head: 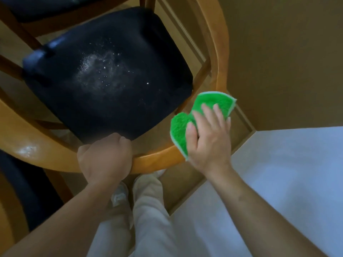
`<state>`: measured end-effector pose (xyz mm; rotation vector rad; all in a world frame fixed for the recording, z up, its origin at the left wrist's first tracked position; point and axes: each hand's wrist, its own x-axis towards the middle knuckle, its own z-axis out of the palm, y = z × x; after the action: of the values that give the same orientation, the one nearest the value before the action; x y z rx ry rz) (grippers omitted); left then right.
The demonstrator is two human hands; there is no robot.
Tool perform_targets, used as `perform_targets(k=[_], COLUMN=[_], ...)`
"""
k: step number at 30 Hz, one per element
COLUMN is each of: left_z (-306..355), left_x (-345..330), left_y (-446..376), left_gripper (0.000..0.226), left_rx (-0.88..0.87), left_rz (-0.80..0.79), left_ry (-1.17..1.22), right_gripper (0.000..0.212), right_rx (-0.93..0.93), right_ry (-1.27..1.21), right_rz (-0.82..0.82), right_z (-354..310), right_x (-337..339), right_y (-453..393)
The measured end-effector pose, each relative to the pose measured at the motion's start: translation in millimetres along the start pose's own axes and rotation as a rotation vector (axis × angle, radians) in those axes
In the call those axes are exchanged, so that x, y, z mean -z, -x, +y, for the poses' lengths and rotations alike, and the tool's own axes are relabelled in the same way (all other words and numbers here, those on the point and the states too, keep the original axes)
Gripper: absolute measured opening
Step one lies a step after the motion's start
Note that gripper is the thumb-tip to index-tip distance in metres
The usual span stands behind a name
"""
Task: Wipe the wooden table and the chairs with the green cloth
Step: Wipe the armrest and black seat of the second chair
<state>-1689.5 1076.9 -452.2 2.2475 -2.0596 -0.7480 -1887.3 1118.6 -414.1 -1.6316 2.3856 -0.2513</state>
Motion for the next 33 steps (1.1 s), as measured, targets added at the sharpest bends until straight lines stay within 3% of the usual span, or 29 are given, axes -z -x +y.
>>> perform_targets(k=[3,6,8,10,15,19,24,28,33], left_z=[3,19,48,88,166,191,199,210,228], left_x=[2,8,11,11,8,1,-9,-20,-30], left_y=[0,1,15,29,28,20,24,10,-2], left_gripper=[0.035,0.034,0.033,0.035,0.039,0.046,0.026,0.03,0.031], left_rx=[0.023,0.041,-0.021,-0.108,-0.055,0.038,-0.021,-0.095,-0.202], left_rz=[-0.04,-0.135,-0.225,-0.226,-0.325,-0.297,-0.197,-0.163,-0.151], left_ry=[-0.009,0.211,0.395,0.432,0.496,0.516,0.299,0.132,-0.051], right_gripper=[0.058,0.054,0.047,0.042,0.047,0.047,0.041,0.032,0.051], right_rx=[-0.374,-0.651,-0.711,-0.761,-0.924,-0.863,-0.792,-0.69,-0.525], right_ry=[-0.325,-0.642,-0.751,-0.882,-1.274,-1.315,-1.142,-0.885,-0.618], right_rz=[-0.114,-0.041,0.009,0.01,-0.266,-0.319,-0.338,-0.303,-0.338], right_z=[17,8,-8,-19,-9,21,59,70,77], right_x=[15,15,10,4,-8,1,18,13,7], right_y=[-25,-23,-6,15,26,-4,-65,-120,-194])
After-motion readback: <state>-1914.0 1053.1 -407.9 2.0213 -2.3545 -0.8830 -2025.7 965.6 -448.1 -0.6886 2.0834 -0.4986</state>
